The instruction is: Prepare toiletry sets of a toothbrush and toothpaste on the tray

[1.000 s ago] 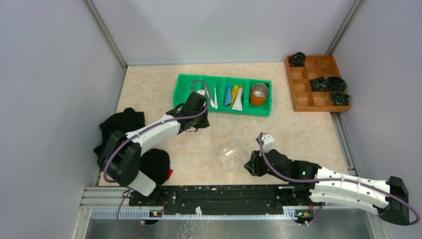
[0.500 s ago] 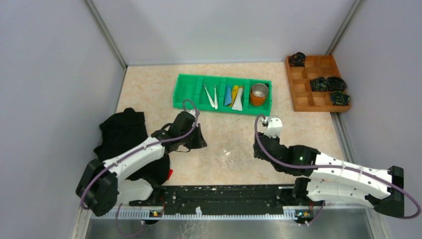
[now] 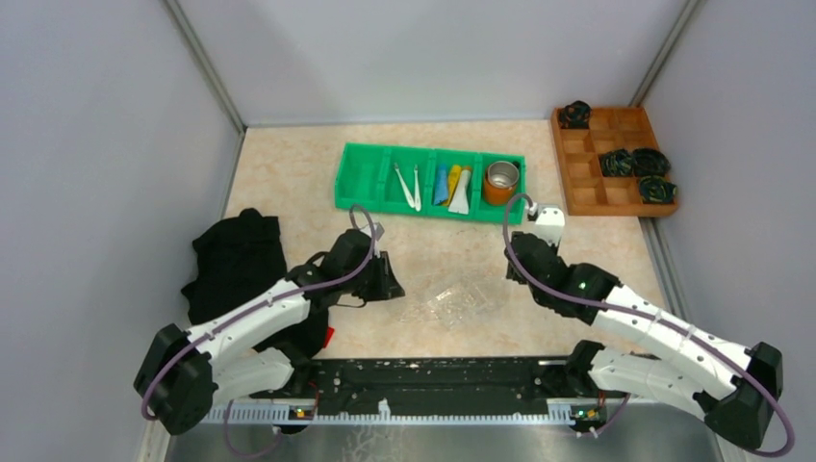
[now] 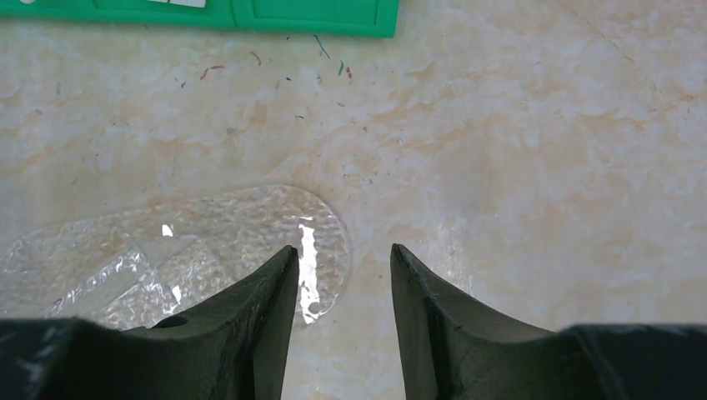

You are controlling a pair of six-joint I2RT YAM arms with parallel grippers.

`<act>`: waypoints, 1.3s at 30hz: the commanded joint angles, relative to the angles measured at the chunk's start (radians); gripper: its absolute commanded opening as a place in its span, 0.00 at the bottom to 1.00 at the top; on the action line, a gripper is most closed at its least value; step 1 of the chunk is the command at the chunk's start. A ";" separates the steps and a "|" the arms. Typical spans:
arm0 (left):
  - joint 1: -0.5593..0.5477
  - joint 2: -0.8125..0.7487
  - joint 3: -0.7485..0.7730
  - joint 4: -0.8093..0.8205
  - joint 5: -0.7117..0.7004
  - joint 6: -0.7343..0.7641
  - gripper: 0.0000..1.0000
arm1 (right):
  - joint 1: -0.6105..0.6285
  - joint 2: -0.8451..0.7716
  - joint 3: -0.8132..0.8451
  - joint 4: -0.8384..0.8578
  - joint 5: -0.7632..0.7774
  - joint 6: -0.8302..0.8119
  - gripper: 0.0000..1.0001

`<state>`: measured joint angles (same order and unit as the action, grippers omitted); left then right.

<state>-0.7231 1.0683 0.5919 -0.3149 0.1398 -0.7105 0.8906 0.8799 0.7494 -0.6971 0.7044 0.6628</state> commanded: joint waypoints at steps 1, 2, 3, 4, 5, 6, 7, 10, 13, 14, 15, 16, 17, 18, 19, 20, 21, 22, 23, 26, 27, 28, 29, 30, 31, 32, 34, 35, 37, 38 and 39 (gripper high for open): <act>-0.022 0.024 -0.029 0.051 0.022 -0.021 0.33 | -0.063 0.042 -0.025 0.096 -0.049 -0.056 0.45; -0.026 0.035 -0.037 0.068 0.024 -0.024 0.33 | -0.076 0.054 -0.032 0.104 -0.048 -0.061 0.45; -0.027 0.054 -0.043 0.086 0.030 -0.026 0.33 | -0.091 0.062 -0.040 0.115 -0.052 -0.067 0.45; -0.029 0.073 -0.044 0.103 0.037 -0.028 0.33 | -0.110 0.070 -0.045 0.124 -0.060 -0.073 0.46; -0.034 0.097 -0.041 0.116 0.044 -0.029 0.33 | -0.127 0.073 -0.051 0.135 -0.069 -0.080 0.46; -0.040 0.118 -0.036 0.129 0.047 -0.030 0.33 | -0.147 0.075 -0.057 0.147 -0.080 -0.089 0.46; -0.048 0.136 -0.030 0.141 0.046 -0.033 0.33 | -0.168 0.077 -0.060 0.157 -0.092 -0.098 0.46; -0.068 0.182 0.001 0.163 0.038 -0.039 0.33 | -0.217 0.089 -0.064 0.184 -0.125 -0.133 0.46; -0.080 0.237 0.036 0.173 0.031 -0.036 0.33 | -0.248 0.105 -0.070 0.203 -0.143 -0.155 0.46; -0.083 0.256 0.048 0.176 0.030 -0.034 0.33 | -0.254 0.109 -0.076 0.211 -0.149 -0.161 0.46; -0.086 0.277 0.059 0.182 0.034 -0.034 0.33 | -0.260 0.111 -0.084 0.219 -0.157 -0.162 0.46; -0.090 0.299 0.069 0.188 0.035 -0.032 0.33 | -0.270 0.110 -0.094 0.228 -0.169 -0.162 0.46; -0.095 0.322 0.083 0.193 0.038 -0.031 0.33 | -0.281 0.110 -0.101 0.235 -0.184 -0.160 0.46; -0.098 0.348 0.103 0.195 0.041 -0.028 0.32 | -0.286 0.110 -0.110 0.244 -0.195 -0.158 0.46; -0.102 0.373 0.118 0.195 0.042 -0.027 0.32 | -0.293 0.109 -0.121 0.251 -0.208 -0.158 0.46; -0.107 0.396 0.131 0.200 0.041 -0.025 0.32 | -0.299 0.112 -0.127 0.258 -0.220 -0.158 0.46; -0.109 0.418 0.145 0.203 0.041 -0.024 0.32 | -0.306 0.114 -0.134 0.266 -0.235 -0.158 0.46; -0.111 0.437 0.156 0.208 0.041 -0.023 0.32 | -0.309 0.121 -0.140 0.273 -0.247 -0.158 0.46; -0.111 0.458 0.170 0.213 0.040 -0.022 0.32 | -0.309 0.129 -0.144 0.278 -0.257 -0.158 0.46; -0.111 0.518 0.216 0.221 0.040 -0.014 0.32 | -0.311 0.156 -0.162 0.302 -0.293 -0.154 0.46; -0.111 0.536 0.232 0.221 0.044 -0.010 0.32 | -0.311 0.164 -0.167 0.305 -0.301 -0.150 0.46; -0.111 0.555 0.250 0.221 0.046 -0.006 0.31 | -0.312 0.169 -0.171 0.307 -0.311 -0.147 0.46; -0.112 0.571 0.265 0.219 0.045 -0.003 0.31 | -0.312 0.171 -0.174 0.307 -0.321 -0.144 0.46; -0.112 0.589 0.278 0.220 0.044 0.000 0.31 | -0.312 0.172 -0.177 0.308 -0.330 -0.142 0.46; -0.111 0.598 0.289 0.221 0.044 0.004 0.31 | -0.312 0.169 -0.182 0.310 -0.339 -0.139 0.46; -0.111 0.613 0.299 0.220 0.042 0.010 0.31 | -0.312 0.165 -0.186 0.312 -0.346 -0.136 0.46; -0.111 0.631 0.317 0.213 0.039 0.020 0.31 | -0.312 0.155 -0.196 0.318 -0.356 -0.131 0.46; -0.112 0.635 0.322 0.210 0.036 0.024 0.31 | -0.312 0.152 -0.200 0.318 -0.360 -0.127 0.46; -0.110 0.637 0.325 0.205 0.030 0.028 0.30 | -0.312 0.148 -0.207 0.323 -0.372 -0.123 0.46; -0.110 0.633 0.325 0.199 0.028 0.027 0.30 | -0.312 0.148 -0.208 0.329 -0.384 -0.123 0.46; -0.110 0.626 0.323 0.193 0.027 0.028 0.30 | -0.312 0.148 -0.208 0.336 -0.400 -0.127 0.46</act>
<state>-0.8288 1.6943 0.8948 -0.1127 0.1726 -0.7052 0.5861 1.0489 0.5411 -0.4145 0.3546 0.5247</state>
